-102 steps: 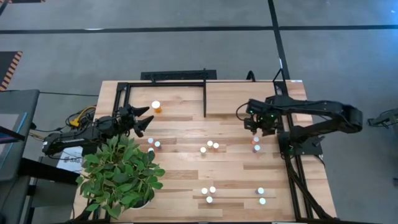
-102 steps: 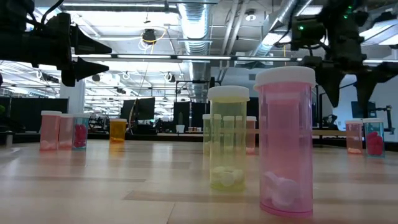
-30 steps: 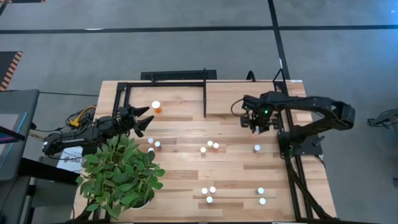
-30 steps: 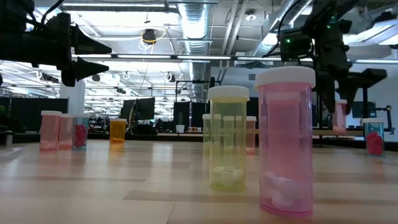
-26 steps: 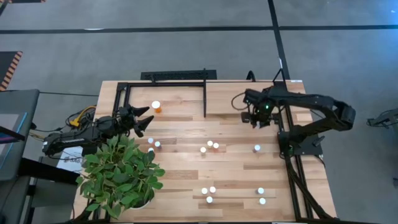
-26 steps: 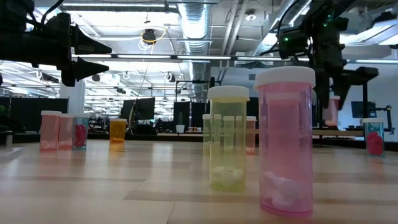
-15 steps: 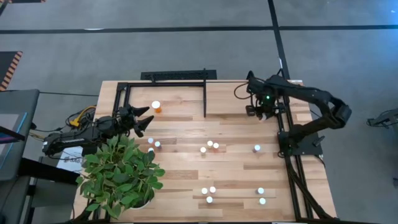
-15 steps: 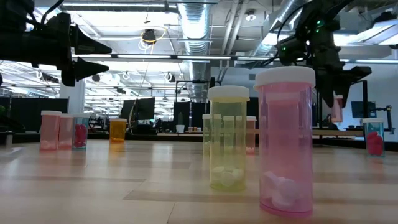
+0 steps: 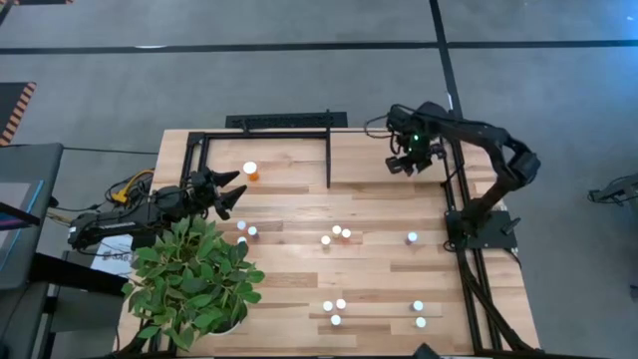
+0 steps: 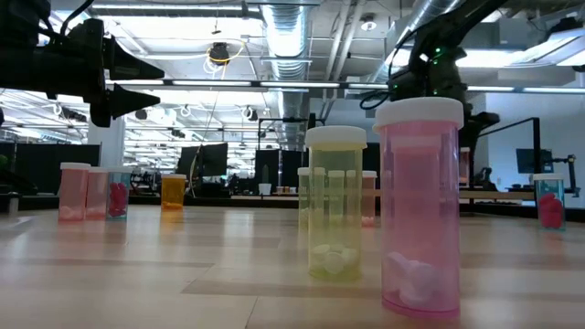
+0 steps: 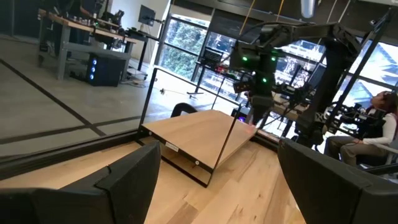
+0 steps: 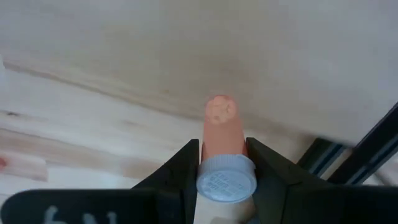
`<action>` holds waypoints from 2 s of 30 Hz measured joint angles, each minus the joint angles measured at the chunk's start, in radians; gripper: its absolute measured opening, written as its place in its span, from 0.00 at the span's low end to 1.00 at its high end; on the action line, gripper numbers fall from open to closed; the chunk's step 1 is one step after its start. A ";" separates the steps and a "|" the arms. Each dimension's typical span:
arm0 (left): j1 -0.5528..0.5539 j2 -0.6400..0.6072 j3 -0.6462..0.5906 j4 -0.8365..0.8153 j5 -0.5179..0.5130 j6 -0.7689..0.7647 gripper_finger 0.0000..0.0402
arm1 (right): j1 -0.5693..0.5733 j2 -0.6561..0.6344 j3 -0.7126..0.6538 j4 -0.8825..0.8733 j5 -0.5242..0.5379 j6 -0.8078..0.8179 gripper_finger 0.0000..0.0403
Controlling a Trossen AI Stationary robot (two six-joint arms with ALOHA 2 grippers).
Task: Pick and place medicine bottles onto shelf by color
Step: Put the pink pill bottle on the shelf
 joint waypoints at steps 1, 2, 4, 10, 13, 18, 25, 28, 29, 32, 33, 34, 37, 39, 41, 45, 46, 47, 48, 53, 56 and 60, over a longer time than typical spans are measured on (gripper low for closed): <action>0.000 0.000 0.000 0.000 0.000 0.000 0.78 | -0.010 0.013 0.018 0.002 0.005 -0.019 0.33; 0.000 0.000 0.000 0.000 0.000 0.000 0.78 | -0.019 0.025 0.037 0.004 0.011 -0.031 0.33; 0.000 0.000 0.000 0.000 0.000 0.000 0.78 | -0.039 0.053 0.072 0.012 0.015 -0.055 0.33; 0.000 0.000 0.000 0.000 0.000 0.000 0.78 | -0.080 0.171 0.198 0.006 0.015 -0.082 0.33; 0.000 0.000 0.000 0.000 0.000 0.000 0.78 | -0.082 0.243 0.283 -0.031 0.016 -0.084 0.33; 0.000 0.000 0.000 0.000 0.000 0.000 0.78 | -0.095 0.348 0.422 -0.077 0.016 -0.086 0.33; 0.000 0.000 0.000 0.000 0.000 0.000 0.78 | -0.130 0.434 0.536 -0.079 -0.003 -0.086 0.33; 0.000 0.000 0.000 0.000 0.000 0.000 0.78 | -0.131 0.463 0.571 -0.081 -0.008 -0.085 0.33; 0.000 0.000 0.000 0.000 0.000 0.000 0.78 | -0.135 0.472 0.578 -0.080 -0.008 -0.085 0.33; 0.000 0.000 0.000 0.000 0.000 0.000 0.78 | -0.138 0.494 0.601 -0.083 -0.010 -0.083 0.33; 0.000 0.000 0.000 0.000 0.000 0.000 0.78 | -0.142 0.498 0.603 -0.084 -0.010 -0.082 0.33; 0.000 0.000 0.000 0.000 0.000 0.000 0.78 | -0.143 0.504 0.609 -0.084 -0.011 -0.082 0.34; 0.000 0.000 0.000 0.000 0.000 0.000 0.78 | -0.148 0.509 0.614 -0.074 -0.016 -0.082 0.34; 0.000 0.000 0.000 0.000 0.000 0.000 0.78 | -0.149 0.509 0.614 -0.060 -0.016 -0.081 0.34; 0.000 0.000 0.000 0.000 0.000 0.000 0.78 | -0.153 0.509 0.615 -0.054 -0.016 -0.081 0.34; 0.000 0.000 0.000 0.000 0.000 0.000 0.78 | -0.159 0.509 0.615 -0.045 -0.014 -0.074 0.34; 0.000 0.000 0.000 0.000 0.000 0.000 0.78 | -0.162 0.509 0.615 -0.043 -0.014 -0.074 0.34; 0.000 0.000 0.000 0.000 0.000 0.000 0.78 | -0.162 0.509 0.615 -0.042 -0.014 -0.074 0.34; 0.000 0.000 0.000 0.000 0.000 0.000 0.78 | -0.162 0.509 0.615 -0.041 -0.014 -0.074 0.34; 0.000 0.000 0.000 0.000 0.000 0.000 0.78 | -0.162 0.509 0.615 -0.030 -0.013 -0.072 0.35; 0.000 0.000 0.000 0.000 0.000 0.000 0.78 | -0.162 0.509 0.615 -0.023 -0.013 -0.072 0.37; 0.000 0.000 0.000 0.000 0.000 0.000 0.78 | -0.162 0.510 0.614 -0.020 -0.013 -0.071 0.40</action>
